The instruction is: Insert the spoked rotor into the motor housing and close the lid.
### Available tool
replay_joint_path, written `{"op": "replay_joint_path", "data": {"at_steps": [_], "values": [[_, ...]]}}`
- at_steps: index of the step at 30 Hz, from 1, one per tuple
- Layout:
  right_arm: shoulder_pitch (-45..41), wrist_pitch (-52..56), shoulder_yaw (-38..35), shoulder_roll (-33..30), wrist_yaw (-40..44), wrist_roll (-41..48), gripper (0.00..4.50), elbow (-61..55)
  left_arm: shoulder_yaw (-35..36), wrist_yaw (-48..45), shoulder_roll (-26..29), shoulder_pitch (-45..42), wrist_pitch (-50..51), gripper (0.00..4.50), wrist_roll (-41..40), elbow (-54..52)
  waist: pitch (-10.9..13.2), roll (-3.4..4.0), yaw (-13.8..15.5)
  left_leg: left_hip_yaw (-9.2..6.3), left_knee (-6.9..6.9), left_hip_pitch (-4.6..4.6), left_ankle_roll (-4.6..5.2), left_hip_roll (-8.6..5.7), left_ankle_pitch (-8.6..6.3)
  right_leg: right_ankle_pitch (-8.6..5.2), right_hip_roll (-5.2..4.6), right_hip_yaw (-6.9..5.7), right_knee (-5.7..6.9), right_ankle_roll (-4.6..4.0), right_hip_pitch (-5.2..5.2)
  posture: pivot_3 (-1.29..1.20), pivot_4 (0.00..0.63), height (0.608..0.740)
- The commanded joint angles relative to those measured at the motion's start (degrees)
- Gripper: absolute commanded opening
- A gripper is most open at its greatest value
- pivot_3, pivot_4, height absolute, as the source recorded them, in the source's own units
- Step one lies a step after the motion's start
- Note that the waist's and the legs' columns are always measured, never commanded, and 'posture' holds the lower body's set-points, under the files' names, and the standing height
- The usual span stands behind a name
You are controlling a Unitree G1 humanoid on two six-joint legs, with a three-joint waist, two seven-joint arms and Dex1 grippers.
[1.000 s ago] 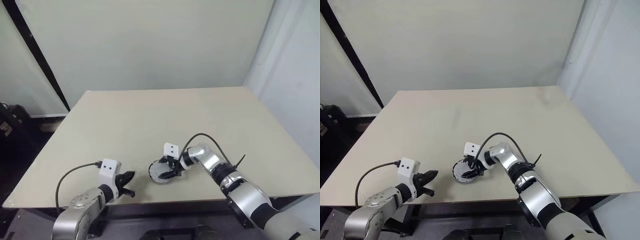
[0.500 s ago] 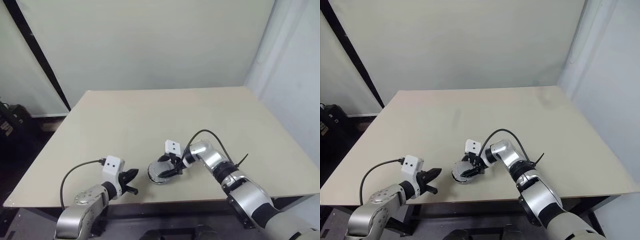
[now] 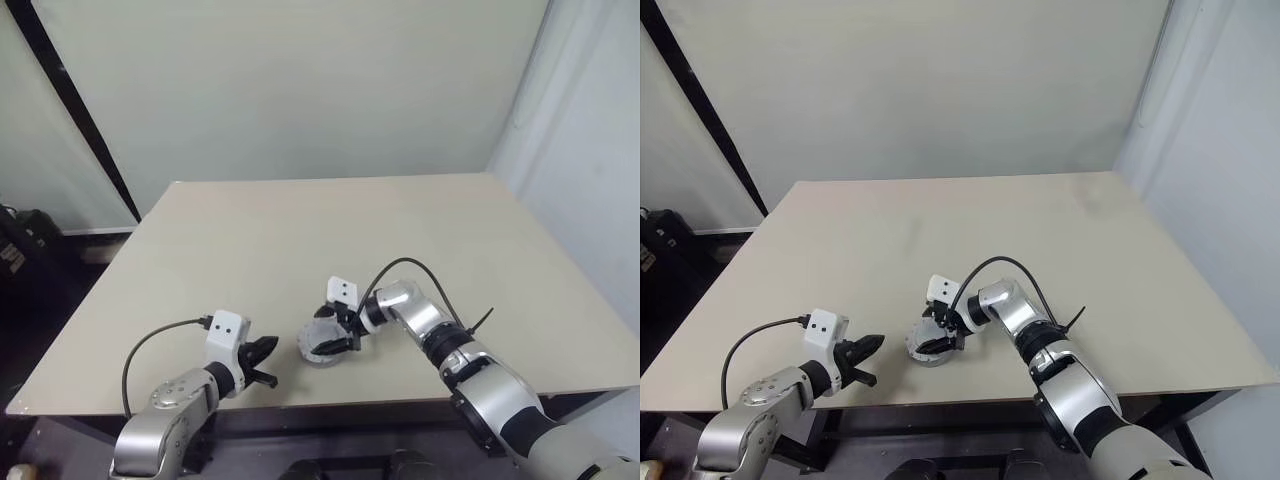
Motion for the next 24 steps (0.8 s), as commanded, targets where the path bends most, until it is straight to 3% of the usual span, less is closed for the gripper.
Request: {"op": "replay_joint_path", "data": {"at_steps": [1, 24], "values": [[-1.38, -3.66, -0.17, -0.89, -0.95, -0.79, 4.48, -0.66, 0.34, -0.12, 0.14, -1.07, -1.00, 0.00, -0.17, -0.86, 0.00, 0.00, 0.05, 0.00, 0.00, 0.00, 0.00, 0.00, 0.00, 0.00, 0.00, 0.00, 0.00, 0.00, 0.00, 0.00, 0.000, 0.740], [-1.93, -8.41, 0.29, 0.15, -5.89, -4.88, 4.48, 5.43, -0.16, -0.20, 0.06, -1.30, -0.93, 0.00, -0.10, -1.09, 0.00, 0.00, -0.02, 0.01, 0.00, 0.06, 0.00, 0.00, 0.01, 0.00, 0.01, 0.02, 0.02, -0.02, 0.04, 0.00, 0.000, 0.740]]}}
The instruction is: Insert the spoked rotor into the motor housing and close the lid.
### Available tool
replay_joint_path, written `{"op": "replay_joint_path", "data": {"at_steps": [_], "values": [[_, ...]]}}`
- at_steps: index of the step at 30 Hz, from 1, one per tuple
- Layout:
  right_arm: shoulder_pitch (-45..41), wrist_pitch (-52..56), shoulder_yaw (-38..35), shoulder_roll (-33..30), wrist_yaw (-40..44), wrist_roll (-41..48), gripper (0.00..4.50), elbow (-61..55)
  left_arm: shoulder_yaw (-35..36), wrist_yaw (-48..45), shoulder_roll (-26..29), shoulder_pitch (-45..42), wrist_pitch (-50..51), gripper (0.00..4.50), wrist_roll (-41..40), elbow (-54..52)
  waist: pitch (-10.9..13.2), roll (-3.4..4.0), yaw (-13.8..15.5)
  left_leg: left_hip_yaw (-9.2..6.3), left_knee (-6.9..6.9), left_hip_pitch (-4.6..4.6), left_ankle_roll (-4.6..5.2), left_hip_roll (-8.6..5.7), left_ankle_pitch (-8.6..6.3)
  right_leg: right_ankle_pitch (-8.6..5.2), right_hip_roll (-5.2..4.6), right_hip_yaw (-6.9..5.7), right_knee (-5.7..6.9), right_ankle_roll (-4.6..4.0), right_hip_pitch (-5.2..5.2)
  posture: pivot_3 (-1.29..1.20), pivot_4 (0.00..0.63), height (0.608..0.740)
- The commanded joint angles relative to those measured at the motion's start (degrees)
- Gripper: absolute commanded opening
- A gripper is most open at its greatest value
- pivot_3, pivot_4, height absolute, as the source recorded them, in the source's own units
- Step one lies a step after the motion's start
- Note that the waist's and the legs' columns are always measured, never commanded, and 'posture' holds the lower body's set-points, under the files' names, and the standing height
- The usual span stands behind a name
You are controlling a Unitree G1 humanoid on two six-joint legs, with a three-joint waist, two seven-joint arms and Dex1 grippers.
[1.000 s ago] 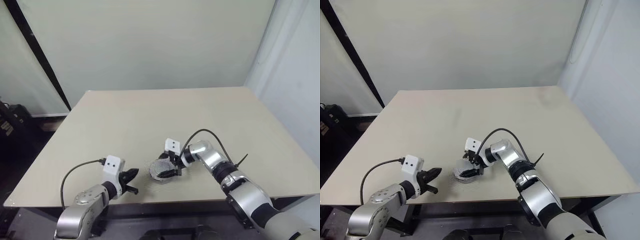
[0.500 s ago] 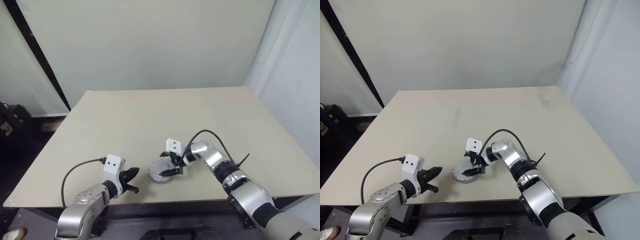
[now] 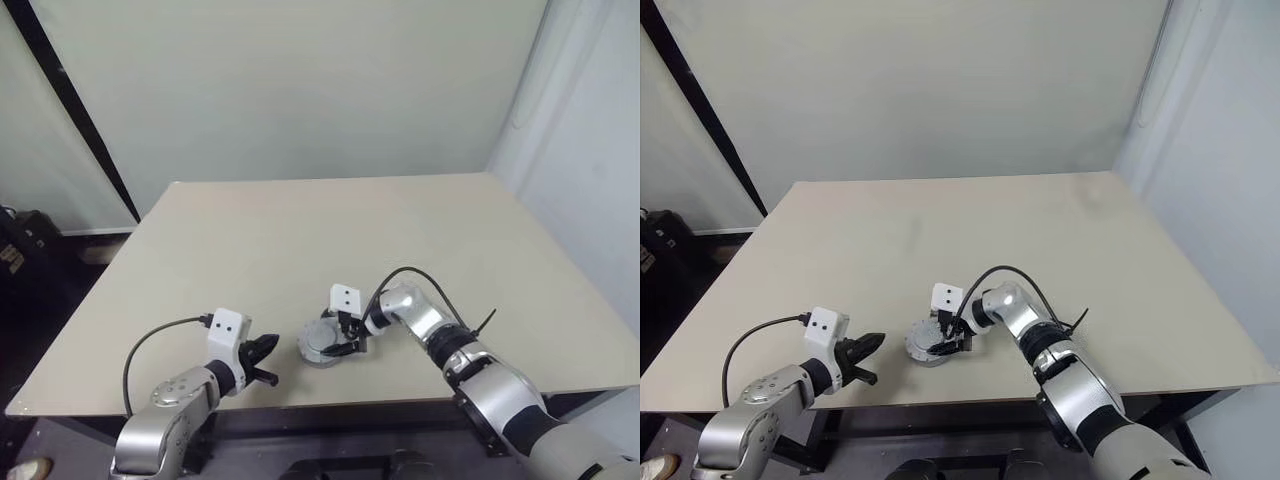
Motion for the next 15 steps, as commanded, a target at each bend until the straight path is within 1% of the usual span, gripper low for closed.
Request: {"op": "replay_joint_path", "data": {"at_steps": [1, 9, 15], "values": [[-1.74, 0.27, -0.90, 0.61, -1.13, 0.23, 4.48, 0.12, 0.04, -0.18, 0.12, -0.94, -0.92, 0.00, -0.15, -1.08, 0.00, 0.00, 0.00, 0.00, 0.00, 0.01, 0.00, 0.00, 0.00, 0.00, 0.00, 0.00, 0.01, -0.01, 0.01, 0.00, 0.000, 0.740], [-1.45, 2.31, -1.43, 1.55, -1.75, 0.41, 4.48, -0.13, -0.51, -0.03, -0.23, -1.75, -1.21, 0.00, 0.11, -0.51, 0.00, 0.01, 0.01, 0.00, 0.00, 0.02, -0.01, 0.00, 0.01, -0.01, 0.01, 0.00, 0.02, -0.02, 0.02, 0.00, 0.000, 0.740], [-1.01, 2.38, -0.95, 1.22, -1.36, -0.01, 4.48, -0.59, -2.89, -0.12, -1.44, -3.36, -2.64, 0.00, 1.07, 1.20, 0.00, 0.00, 0.01, 0.00, 0.00, 0.03, -0.01, 0.00, 0.01, 0.00, 0.01, 0.01, 0.02, -0.01, 0.03, 0.00, 0.000, 0.740]]}}
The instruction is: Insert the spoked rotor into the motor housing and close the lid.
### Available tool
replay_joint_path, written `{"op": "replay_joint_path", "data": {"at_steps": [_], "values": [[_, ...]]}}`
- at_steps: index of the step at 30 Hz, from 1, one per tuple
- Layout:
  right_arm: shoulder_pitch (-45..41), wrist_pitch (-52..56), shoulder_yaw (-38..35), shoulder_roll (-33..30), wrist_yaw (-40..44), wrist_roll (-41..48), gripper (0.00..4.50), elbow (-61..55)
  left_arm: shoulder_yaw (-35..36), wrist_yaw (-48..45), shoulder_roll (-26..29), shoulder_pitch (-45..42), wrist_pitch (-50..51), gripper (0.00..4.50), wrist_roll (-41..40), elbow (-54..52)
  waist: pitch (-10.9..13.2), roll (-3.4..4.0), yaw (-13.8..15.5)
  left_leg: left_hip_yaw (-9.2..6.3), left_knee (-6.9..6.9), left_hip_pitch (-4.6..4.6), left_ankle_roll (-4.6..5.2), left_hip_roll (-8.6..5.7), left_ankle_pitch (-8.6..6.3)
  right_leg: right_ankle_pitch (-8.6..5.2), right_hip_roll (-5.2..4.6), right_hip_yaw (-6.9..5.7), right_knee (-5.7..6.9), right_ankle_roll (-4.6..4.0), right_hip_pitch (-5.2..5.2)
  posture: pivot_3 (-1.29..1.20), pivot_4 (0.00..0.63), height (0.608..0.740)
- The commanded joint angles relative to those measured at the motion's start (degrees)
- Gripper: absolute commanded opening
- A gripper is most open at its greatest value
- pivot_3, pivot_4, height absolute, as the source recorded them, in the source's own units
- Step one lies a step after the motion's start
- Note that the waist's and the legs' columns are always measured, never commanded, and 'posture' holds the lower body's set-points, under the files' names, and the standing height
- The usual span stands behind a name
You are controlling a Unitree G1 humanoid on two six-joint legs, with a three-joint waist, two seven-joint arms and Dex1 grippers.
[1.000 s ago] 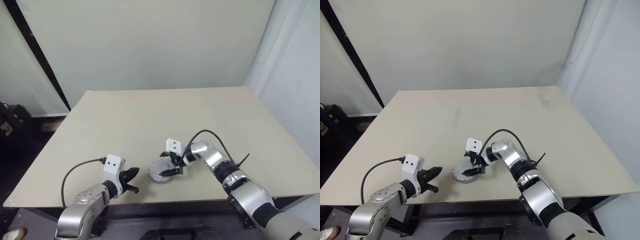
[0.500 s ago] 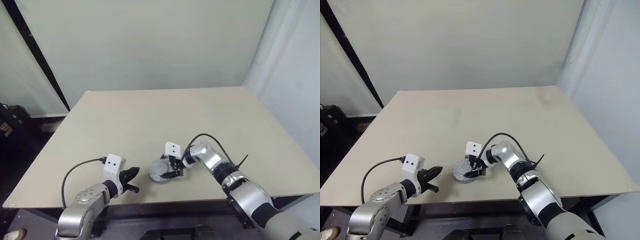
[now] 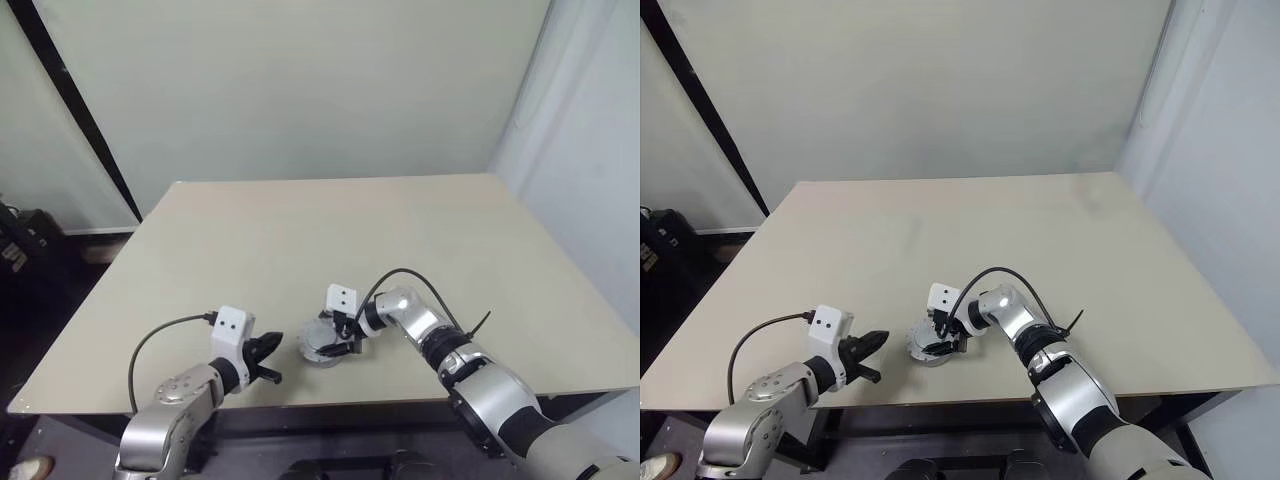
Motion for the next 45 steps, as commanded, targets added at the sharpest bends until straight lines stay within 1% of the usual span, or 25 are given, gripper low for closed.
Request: {"op": "replay_joint_path", "data": {"at_steps": [1, 11, 17, 21, 33, 38, 40, 43, 45], "values": [[-0.93, -0.02, -0.23, -0.09, -0.06, -0.06, 4.48, -1.28, -1.50, -0.24, -0.63, -1.99, -1.96, 0.00, 0.87, 0.71, 0.00, 0.00, -0.01, 0.00, 0.00, 0.00, 0.00, 0.00, 0.00, 0.00, 0.00, 0.00, 0.00, 0.00, 0.00, 0.00, 0.000, 0.740], [-0.74, 0.00, 0.12, -0.23, -0.18, -0.40, 4.48, -1.45, -6.04, -1.84, -3.00, -6.15, -5.27, 0.00, 3.11, 8.99, -0.01, 0.00, -0.01, 0.00, 0.00, 0.03, 0.00, 0.00, 0.01, 0.05, 0.01, 0.00, 0.01, 0.08, 0.03, 0.00, 0.000, 0.740], [-0.59, 0.45, 0.17, -0.37, 0.05, -0.43, 4.48, -1.99, -8.15, -2.56, -3.08, -7.36, -5.40, 0.00, 4.82, 12.96, -0.03, 0.03, 0.06, -0.01, 0.00, 0.04, 0.00, 0.00, 0.01, 0.05, 0.01, 0.01, 0.01, 0.09, 0.04, 0.00, 0.000, 0.740], [-0.60, 0.87, -0.24, -0.51, -0.42, -0.19, 4.48, -2.67, -9.24, -2.36, -2.51, -7.31, -4.64, 0.00, 5.96, 14.14, -0.05, 0.06, 0.05, 0.00, 0.03, 0.09, 0.00, -0.02, 0.01, 0.06, 0.01, 0.02, 0.01, 0.09, 0.12, 0.00, 0.000, 0.740], [0.03, 2.65, -3.83, -0.47, 0.69, 3.90, 4.48, -5.52, -9.38, -2.11, -2.11, -5.62, -1.66, 0.00, 6.26, 12.88, -0.12, 0.18, 0.02, 0.00, 0.02, 0.18, 0.00, -0.01, 0.01, 0.06, 0.01, 0.04, 0.03, 0.09, 0.18, 0.00, 0.000, 0.740], [0.41, 8.31, -7.85, -0.40, 2.50, 9.06, 4.48, -8.98, -9.74, -1.86, -2.42, -5.56, -1.61, 0.00, 6.49, 13.09, -0.17, 0.26, 0.03, -0.01, 0.02, 0.24, 0.00, -0.01, 0.01, 0.04, 0.01, 0.03, 0.03, 0.07, 0.25, 0.00, 0.000, 0.740], [0.27, 12.75, -9.56, -0.71, 1.86, 10.77, 4.48, -10.06, -9.94, -1.84, -2.56, -5.57, -1.73, 0.00, 6.57, 13.29, -0.18, 0.28, 0.05, 0.00, 0.02, 0.28, 0.00, -0.01, 0.01, 0.01, 0.01, 0.04, 0.03, 0.01, 0.30, 0.00, 0.000, 0.740], [-0.31, 25.71, -11.60, -2.41, -0.08, 12.25, 4.48, -10.99, -10.30, -1.79, -2.80, -5.59, -2.01, 0.00, 6.71, 13.53, -0.22, 0.33, 0.10, -0.01, 0.02, 0.33, 0.00, -0.02, 0.00, -0.02, 0.00, 0.03, 0.02, -0.03, 0.38, 0.00, 0.000, 0.740], [-0.82, 35.65, -14.30, -3.22, -2.93, 14.28, 4.48, -10.92, -10.39, -1.72, -3.04, -5.67, -2.20, 0.00, 6.73, 13.74, -0.25, 0.37, 0.13, -0.01, 0.02, 0.34, 0.00, -0.04, 0.00, -0.03, -0.02, 0.03, 0.01, -0.04, 0.42, 0.00, 0.000, 0.740]]}}
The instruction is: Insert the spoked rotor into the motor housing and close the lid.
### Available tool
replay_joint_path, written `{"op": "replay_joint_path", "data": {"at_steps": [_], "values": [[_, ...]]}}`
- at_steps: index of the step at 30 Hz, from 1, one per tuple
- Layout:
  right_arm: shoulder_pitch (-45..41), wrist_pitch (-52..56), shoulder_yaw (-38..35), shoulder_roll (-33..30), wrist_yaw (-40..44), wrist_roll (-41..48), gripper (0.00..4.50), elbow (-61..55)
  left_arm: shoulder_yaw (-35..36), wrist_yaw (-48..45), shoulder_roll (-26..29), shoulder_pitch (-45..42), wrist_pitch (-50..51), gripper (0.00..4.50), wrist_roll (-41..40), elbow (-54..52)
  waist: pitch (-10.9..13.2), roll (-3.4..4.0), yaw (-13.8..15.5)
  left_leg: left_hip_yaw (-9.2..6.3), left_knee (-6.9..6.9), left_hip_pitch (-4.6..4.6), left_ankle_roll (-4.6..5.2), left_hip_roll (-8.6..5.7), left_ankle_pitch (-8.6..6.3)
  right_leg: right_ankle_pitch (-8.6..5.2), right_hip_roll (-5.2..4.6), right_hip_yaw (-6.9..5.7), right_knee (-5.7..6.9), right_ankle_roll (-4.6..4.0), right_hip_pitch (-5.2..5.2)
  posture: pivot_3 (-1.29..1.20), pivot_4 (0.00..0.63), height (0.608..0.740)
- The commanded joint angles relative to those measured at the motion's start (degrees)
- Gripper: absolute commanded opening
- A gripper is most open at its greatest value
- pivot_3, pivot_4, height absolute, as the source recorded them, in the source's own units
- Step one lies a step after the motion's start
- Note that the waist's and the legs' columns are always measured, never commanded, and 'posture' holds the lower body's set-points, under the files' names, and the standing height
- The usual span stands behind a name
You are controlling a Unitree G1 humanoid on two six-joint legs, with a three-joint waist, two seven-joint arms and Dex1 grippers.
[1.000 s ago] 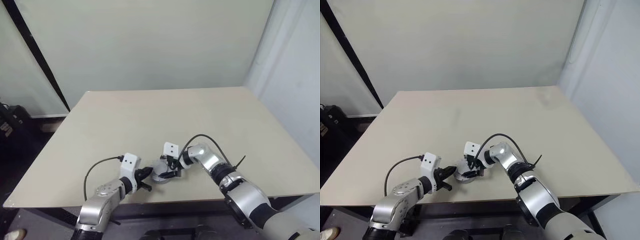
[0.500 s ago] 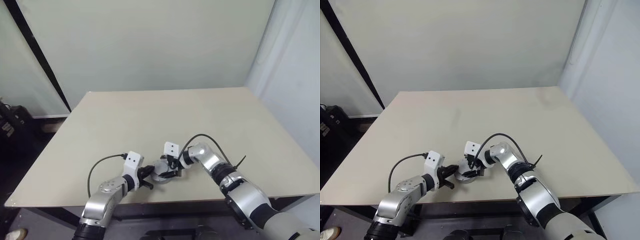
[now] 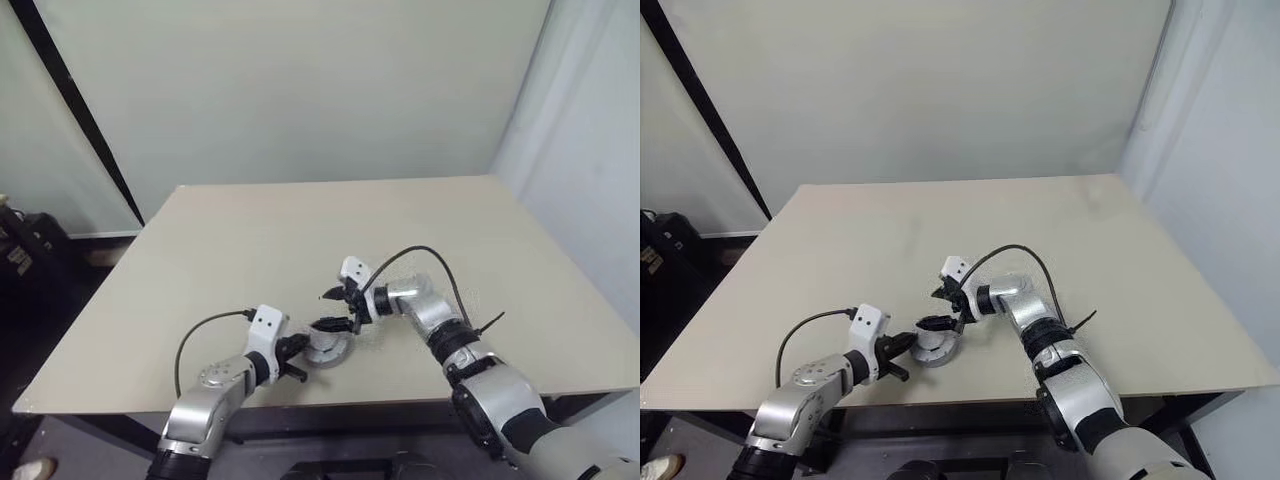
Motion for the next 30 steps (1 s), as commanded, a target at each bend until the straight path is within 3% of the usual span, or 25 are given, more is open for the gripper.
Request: {"op": "replay_joint_path", "data": {"at_steps": [1, 6, 11, 18, 30], "values": [[-1.95, 17.25, -4.68, -1.82, -3.87, 3.80, 4.48, -1.60, -1.84, -0.03, -0.41, 0.79, 1.43, 0.00, 1.07, 2.27, -0.02, 0.03, 0.01, 0.00, 0.01, 0.00, 0.00, -0.01, 0.00, 0.00, -0.01, 0.00, 0.00, 0.00, 0.00, 0.00, 0.000, 0.740], [-1.59, 35.87, -8.36, -3.59, -6.92, 7.65, 4.48, -3.55, -1.93, 0.02, -1.27, 0.50, 0.52, 0.00, 1.20, 3.33, -0.23, 0.37, 0.00, 0.01, 0.01, 0.00, 0.00, -0.02, 0.00, 0.00, -0.02, 0.01, 0.00, 0.00, 0.00, 0.00, 0.000, 0.740], [-1.39, 45.51, -14.48, -3.40, -12.59, 12.20, 4.48, -2.49, -2.17, -0.18, -2.01, -0.02, -0.51, 0.00, 1.36, 4.61, -0.29, 0.47, 0.03, 0.02, 0.08, 0.01, 0.01, -0.04, 0.00, -0.02, -0.05, -0.02, -0.01, 0.00, 0.10, 0.00, 0.000, 0.740], [0.30, 50.19, -21.01, -0.43, -18.51, 17.41, 4.48, -1.86, -2.31, -0.33, -2.47, -0.83, -1.40, 0.00, 1.44, 5.73, -0.29, 0.47, 0.01, 0.03, 0.21, 0.01, -0.01, -0.08, -0.01, -0.03, -0.09, -0.04, -0.06, 0.02, 0.20, 0.00, 0.000, 0.740], [2.39, 50.84, -25.71, 3.84, -24.63, 22.01, 4.48, -1.54, -1.88, -0.37, -2.47, -0.91, -1.81, 0.00, 1.31, 5.77, -0.29, 0.48, -0.04, 0.01, 0.14, -0.03, 0.00, -0.08, -0.01, -0.03, -0.09, -0.06, -0.12, 0.02, 0.15, 0.00, 0.000, 0.740]]}}
